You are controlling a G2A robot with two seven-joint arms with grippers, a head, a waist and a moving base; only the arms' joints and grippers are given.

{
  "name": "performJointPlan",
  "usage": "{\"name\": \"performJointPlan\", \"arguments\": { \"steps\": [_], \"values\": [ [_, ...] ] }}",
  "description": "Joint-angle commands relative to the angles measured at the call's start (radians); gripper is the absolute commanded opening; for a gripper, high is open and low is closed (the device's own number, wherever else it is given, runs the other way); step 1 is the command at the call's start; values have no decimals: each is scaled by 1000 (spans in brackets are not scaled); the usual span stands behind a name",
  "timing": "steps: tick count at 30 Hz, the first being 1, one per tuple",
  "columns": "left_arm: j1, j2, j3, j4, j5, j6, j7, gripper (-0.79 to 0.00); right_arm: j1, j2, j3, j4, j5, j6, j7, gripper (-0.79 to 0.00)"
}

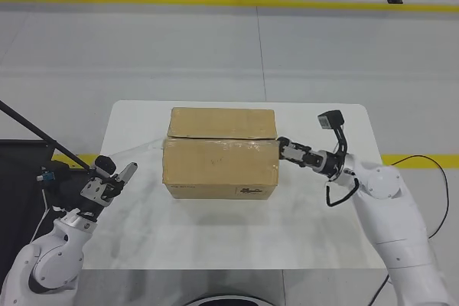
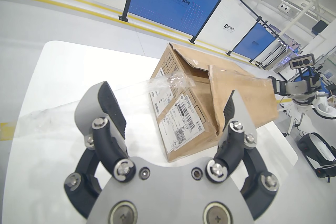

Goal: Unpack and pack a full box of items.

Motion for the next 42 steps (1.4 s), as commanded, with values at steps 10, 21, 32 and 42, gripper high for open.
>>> {"name": "performJointPlan", "arguments": {
  "steps": [10, 21, 32, 42],
  "values": [
    [0, -1, 11, -8, 9, 1, 5, 0, -74, 35, 3, -175, 110, 29, 142, 0],
    [10, 7, 35, -4, 117, -133, -39, 0, -104, 87, -81, -242, -88, 48, 161, 0],
    [-14, 20, 73, 31, 307, -236, -92, 0, -79, 103, -98, -237, -32, -12, 93, 0],
    [-31, 25, 94, 52, 329, -247, -100, 0, -57, 96, -81, -207, 154, 17, 41, 0]
  ]
}}
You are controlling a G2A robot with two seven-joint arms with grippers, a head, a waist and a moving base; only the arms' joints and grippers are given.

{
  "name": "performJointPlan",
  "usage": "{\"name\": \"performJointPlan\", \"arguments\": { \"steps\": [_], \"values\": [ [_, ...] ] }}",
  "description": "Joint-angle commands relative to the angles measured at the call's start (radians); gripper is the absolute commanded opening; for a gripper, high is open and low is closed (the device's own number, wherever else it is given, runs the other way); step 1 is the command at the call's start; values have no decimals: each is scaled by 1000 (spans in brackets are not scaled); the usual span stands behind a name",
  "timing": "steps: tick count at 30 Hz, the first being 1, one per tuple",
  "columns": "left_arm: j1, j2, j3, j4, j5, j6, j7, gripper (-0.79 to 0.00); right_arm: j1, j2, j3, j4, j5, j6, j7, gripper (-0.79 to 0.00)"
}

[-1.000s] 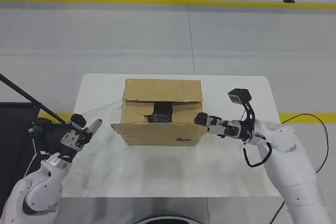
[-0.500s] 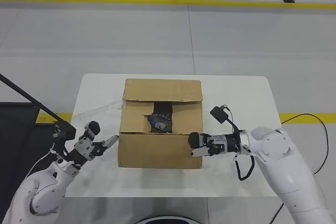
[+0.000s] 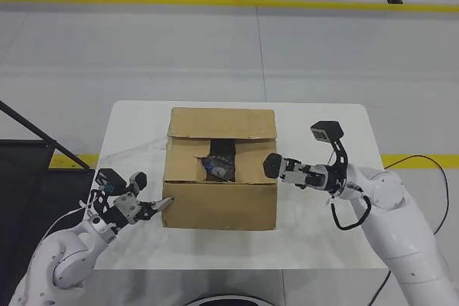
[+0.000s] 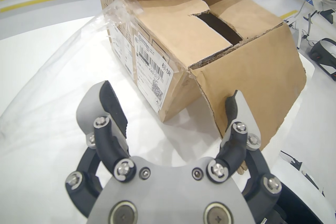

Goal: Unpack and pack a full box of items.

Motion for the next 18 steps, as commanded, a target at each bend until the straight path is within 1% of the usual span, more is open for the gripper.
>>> {"name": "performJointPlan", "arguments": {
  "steps": [1, 10, 12, 14, 18],
  "values": [
    [-1, 0, 0, 0, -1, -1, 0, 0, 0, 0, 0, -1, -3, -1, 1, 0],
    [-1, 0, 0, 0, -1, -1, 0, 0, 0, 0, 0, -1, -3, -1, 1, 0],
    [-1, 0, 0, 0, -1, -1, 0, 0, 0, -4, -6, 9, -1, 45, -54, 0],
    [-1, 0, 0, 0, -1, -1, 0, 0, 24, -11, -28, 39, 19, 119, -84, 0],
    [-1, 0, 0, 0, -1, -1, 0, 0, 93, -27, -72, 133, 53, 207, -85, 0]
  ]
}}
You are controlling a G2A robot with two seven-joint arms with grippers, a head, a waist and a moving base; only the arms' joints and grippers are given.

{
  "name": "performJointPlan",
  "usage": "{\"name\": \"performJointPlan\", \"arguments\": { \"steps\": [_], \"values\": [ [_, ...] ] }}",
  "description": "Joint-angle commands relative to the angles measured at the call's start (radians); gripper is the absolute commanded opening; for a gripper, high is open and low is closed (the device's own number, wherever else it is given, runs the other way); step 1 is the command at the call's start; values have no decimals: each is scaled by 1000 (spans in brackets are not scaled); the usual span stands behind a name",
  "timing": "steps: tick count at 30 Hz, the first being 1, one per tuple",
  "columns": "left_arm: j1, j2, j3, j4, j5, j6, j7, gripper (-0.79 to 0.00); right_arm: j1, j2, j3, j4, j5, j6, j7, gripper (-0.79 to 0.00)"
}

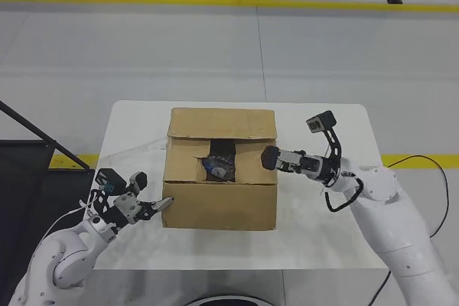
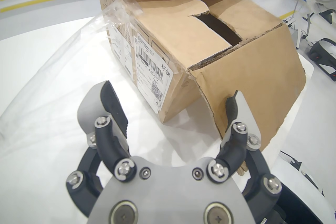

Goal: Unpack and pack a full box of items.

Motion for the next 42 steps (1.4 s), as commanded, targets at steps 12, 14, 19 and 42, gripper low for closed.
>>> {"name": "performJointPlan", "arguments": {
  "steps": [12, 14, 19, 42],
  "values": [
    [0, 0, 0, 0, 0, 0, 0, 0, 176, -61, -131, 273, 32, 114, 6, 0],
    [0, 0, 0, 0, 0, 0, 0, 0, 195, -71, -146, 302, 35, 112, 3, 0],
    [0, 0, 0, 0, 0, 0, 0, 0, 241, -96, -175, 357, 38, 104, -31, 0],
    [4, 0, 4, 2, -43, -8, 6, 0, 538, -264, -277, 794, 111, -127, -257, 0]
  ]
}}
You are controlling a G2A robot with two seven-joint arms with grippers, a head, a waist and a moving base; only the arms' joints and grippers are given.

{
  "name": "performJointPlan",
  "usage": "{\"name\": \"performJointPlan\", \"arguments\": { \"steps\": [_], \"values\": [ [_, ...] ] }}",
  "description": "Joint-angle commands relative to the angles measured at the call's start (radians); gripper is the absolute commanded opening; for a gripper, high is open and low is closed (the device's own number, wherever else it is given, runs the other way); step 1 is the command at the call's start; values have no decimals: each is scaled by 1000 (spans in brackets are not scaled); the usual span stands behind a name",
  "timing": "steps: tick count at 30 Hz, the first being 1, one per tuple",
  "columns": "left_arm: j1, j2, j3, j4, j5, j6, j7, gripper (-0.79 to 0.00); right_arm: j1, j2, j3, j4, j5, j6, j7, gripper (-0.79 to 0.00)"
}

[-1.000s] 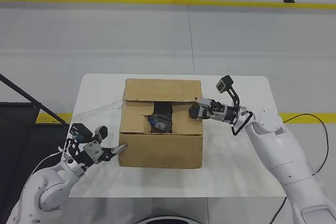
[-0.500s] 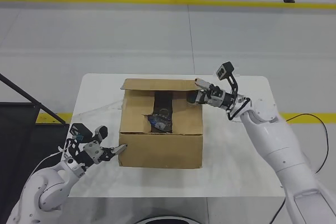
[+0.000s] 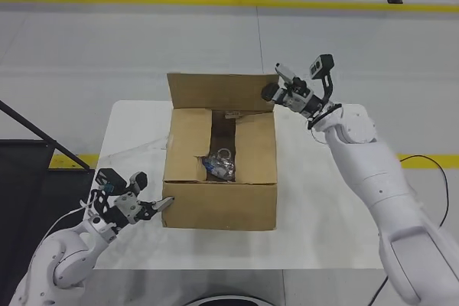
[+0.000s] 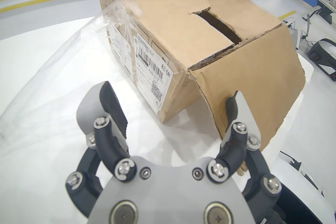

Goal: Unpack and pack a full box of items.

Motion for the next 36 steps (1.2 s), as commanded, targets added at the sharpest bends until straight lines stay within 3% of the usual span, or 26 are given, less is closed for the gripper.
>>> {"name": "performJointPlan", "arguments": {
  "steps": [1, 14, 22, 27, 32, 36],
  "values": [
    [2, 1, -4, 3, -26, -8, -2, 0, 21, -17, -22, 39, -45, -22, -49, 0],
    [9, 13, -19, 1, -42, -45, -34, 0, 108, -128, -145, 229, -284, 70, -295, 0],
    [12, 17, 0, -7, 12, -52, -26, 0, 121, -164, -138, 296, -293, 80, -314, 0],
    [14, 19, -1, -15, 9, -42, -11, 0, 121, -171, -119, 299, -280, 25, -265, 0],
    [23, 19, -16, -25, -18, -28, 31, 0, 109, -172, -90, 249, -226, -22, -102, 0],
    [31, 18, -38, -21, -68, 3, 77, 0, 95, -173, -83, 204, -204, 16, 56, 0]
  ]
}}
